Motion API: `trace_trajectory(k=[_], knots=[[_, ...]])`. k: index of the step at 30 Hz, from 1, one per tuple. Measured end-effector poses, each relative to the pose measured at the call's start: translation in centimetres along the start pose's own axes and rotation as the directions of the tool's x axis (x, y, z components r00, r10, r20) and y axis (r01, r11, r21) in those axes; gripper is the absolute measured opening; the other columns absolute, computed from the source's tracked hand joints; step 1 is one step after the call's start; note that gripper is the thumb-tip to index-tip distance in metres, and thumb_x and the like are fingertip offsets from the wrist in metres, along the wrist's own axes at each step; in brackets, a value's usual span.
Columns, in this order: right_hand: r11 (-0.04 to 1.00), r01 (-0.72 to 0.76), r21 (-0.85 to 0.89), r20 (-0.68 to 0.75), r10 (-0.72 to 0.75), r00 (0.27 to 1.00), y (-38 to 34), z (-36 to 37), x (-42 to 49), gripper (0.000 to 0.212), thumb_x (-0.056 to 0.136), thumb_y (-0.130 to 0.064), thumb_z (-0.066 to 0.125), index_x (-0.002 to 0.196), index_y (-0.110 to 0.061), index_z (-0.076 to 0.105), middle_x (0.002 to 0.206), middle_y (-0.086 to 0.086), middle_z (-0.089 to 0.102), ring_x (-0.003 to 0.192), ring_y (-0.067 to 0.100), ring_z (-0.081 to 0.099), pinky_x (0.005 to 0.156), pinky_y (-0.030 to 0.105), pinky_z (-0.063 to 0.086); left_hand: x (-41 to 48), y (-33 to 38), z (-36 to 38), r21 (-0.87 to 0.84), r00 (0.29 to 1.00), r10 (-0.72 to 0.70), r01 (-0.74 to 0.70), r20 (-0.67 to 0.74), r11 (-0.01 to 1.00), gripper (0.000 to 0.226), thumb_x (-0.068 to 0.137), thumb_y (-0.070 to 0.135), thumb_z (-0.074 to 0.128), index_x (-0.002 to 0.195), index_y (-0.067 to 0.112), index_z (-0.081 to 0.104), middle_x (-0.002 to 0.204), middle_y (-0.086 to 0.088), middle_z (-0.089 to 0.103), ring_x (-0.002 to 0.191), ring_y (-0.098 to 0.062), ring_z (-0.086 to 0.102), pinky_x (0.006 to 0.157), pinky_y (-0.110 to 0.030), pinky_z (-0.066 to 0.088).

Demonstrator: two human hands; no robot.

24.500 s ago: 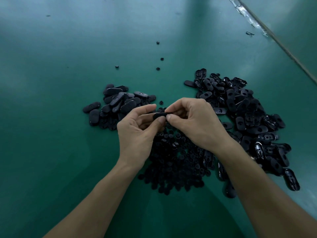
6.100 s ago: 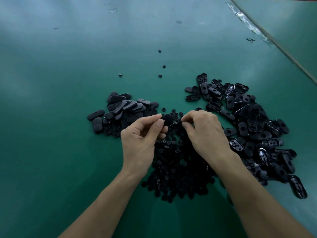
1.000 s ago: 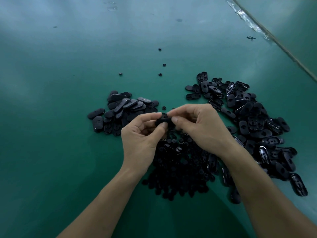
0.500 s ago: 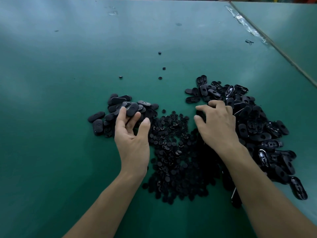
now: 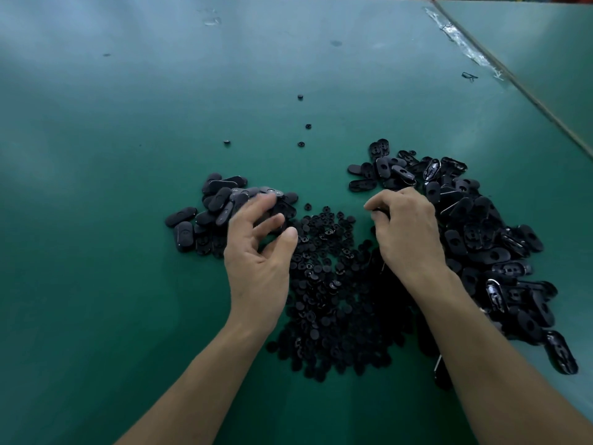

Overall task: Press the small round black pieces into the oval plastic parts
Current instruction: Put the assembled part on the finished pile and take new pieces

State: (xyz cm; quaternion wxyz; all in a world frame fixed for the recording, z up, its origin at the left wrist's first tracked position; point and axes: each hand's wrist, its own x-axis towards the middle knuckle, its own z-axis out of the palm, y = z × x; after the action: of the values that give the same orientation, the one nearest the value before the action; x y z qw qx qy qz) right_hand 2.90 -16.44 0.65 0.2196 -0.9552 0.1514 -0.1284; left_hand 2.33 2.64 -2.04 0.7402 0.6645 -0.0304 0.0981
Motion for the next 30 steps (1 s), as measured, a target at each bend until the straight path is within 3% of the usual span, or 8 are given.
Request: trace_trajectory(k=[2, 4, 6, 10, 16, 21, 25, 30], knots=[[1.0, 0.017, 0.014, -0.024, -0.017, 1.0, -0.2, -0.1, 0.0, 0.019, 0.096, -0.007, 0.063, 0.109, -0.014, 0.073, 0.112, 0.009, 0.064, 0.106, 0.028, 0.06, 0.095, 0.042, 0.052, 0.0, -0.1, -0.1, 0.016, 1.0, -0.015, 0.015, 0.014, 1.0, 0.03, 0.093, 0.003, 0.068, 0.103, 0.031, 0.072, 0.1, 0.004, 0.073, 0.09, -0.014, 0.069, 0.081, -0.022, 0.054], [0.999, 0.039, 0.033, -0.066, -0.037, 0.997, -0.4, -0.1, -0.1, 0.018, 0.096, -0.009, 0.065, 0.111, -0.016, 0.073, 0.11, 0.006, 0.067, 0.103, 0.027, 0.062, 0.092, 0.044, 0.053, -0.1, 0.0, -0.1, 0.015, 0.999, -0.029, 0.029, 0.035, 0.999, 0.026, 0.093, 0.004, 0.067, 0.091, 0.029, 0.074, 0.085, 0.005, 0.073, 0.078, -0.015, 0.069, 0.076, -0.022, 0.055], [0.993, 0.081, 0.083, -0.103, -0.072, 0.992, -0.7, -0.1, -0.4, 0.019, 0.094, -0.012, 0.068, 0.111, -0.018, 0.072, 0.107, 0.002, 0.068, 0.097, 0.021, 0.064, 0.09, 0.04, 0.054, -0.2, 0.1, 0.0, -0.021, 0.996, -0.034, 0.036, 0.077, 0.999, 0.02, 0.093, 0.002, 0.067, 0.091, 0.022, 0.073, 0.086, 0.003, 0.074, 0.076, -0.013, 0.069, 0.074, -0.023, 0.057], [0.919, 0.218, 0.327, -0.12, -0.188, 0.975, -2.5, -0.3, -1.3, 0.019, 0.088, -0.018, 0.076, 0.107, -0.02, 0.073, 0.093, -0.007, 0.069, 0.073, -0.003, 0.06, 0.069, 0.004, 0.044, -0.5, 0.6, 0.3, -0.075, 0.991, -0.051, 0.061, 0.121, 0.995, 0.01, 0.09, 0.018, 0.068, 0.099, 0.019, 0.072, 0.086, -0.004, 0.076, 0.075, -0.015, 0.072, 0.069, -0.023, 0.058], [0.797, 0.395, 0.457, -0.124, -0.382, 0.916, -4.8, -0.2, -2.8, 0.012, 0.088, -0.014, 0.075, 0.098, -0.02, 0.076, 0.092, -0.01, 0.07, 0.067, -0.008, 0.056, 0.065, 0.006, 0.04, -0.6, 1.0, 0.3, -0.102, 0.986, -0.039, 0.056, 0.163, 0.993, 0.027, 0.09, 0.038, 0.063, 0.108, 0.019, 0.071, 0.078, -0.002, 0.075, 0.07, -0.012, 0.071, 0.066, -0.022, 0.056], [0.767, 0.34, 0.545, -0.053, -0.373, 0.926, -5.3, 0.2, -3.2, 0.026, 0.086, -0.001, 0.07, 0.103, -0.02, 0.077, 0.093, -0.01, 0.075, 0.082, 0.0, 0.069, 0.076, 0.022, 0.057, -0.3, 0.7, 0.3, -0.118, 0.994, -0.069, 0.079, 0.089, 0.99, 0.016, 0.092, 0.032, 0.067, 0.1, 0.02, 0.071, 0.077, -0.002, 0.074, 0.069, -0.011, 0.069, 0.065, -0.023, 0.057], [0.714, 0.224, 0.664, 0.028, -0.323, 0.946, -5.2, 0.2, -3.4, 0.036, 0.085, 0.001, 0.071, 0.112, -0.023, 0.074, 0.094, -0.01, 0.075, 0.087, 0.004, 0.072, 0.082, 0.021, 0.058, -0.1, 0.4, 0.1, -0.143, 0.994, -0.078, 0.088, 0.073, 0.986, 0.004, 0.095, 0.016, 0.068, 0.096, 0.018, 0.071, 0.082, -0.005, 0.076, 0.072, -0.013, 0.072, 0.065, -0.023, 0.057], [0.795, 0.106, 0.598, 0.077, -0.188, 0.979, -4.7, 0.0, -3.2, 0.031, 0.084, -0.027, 0.08, 0.113, -0.03, 0.07, 0.085, -0.009, 0.07, 0.074, 0.007, 0.069, 0.07, 0.02, 0.055, 0.0, 0.3, 0.3, -0.11, 0.998, -0.043, 0.047, 0.036, 0.993, 0.014, 0.096, 0.01, 0.066, 0.096, 0.022, 0.073, 0.083, 0.0, 0.076, 0.073, -0.013, 0.072, 0.066, -0.022, 0.057]])
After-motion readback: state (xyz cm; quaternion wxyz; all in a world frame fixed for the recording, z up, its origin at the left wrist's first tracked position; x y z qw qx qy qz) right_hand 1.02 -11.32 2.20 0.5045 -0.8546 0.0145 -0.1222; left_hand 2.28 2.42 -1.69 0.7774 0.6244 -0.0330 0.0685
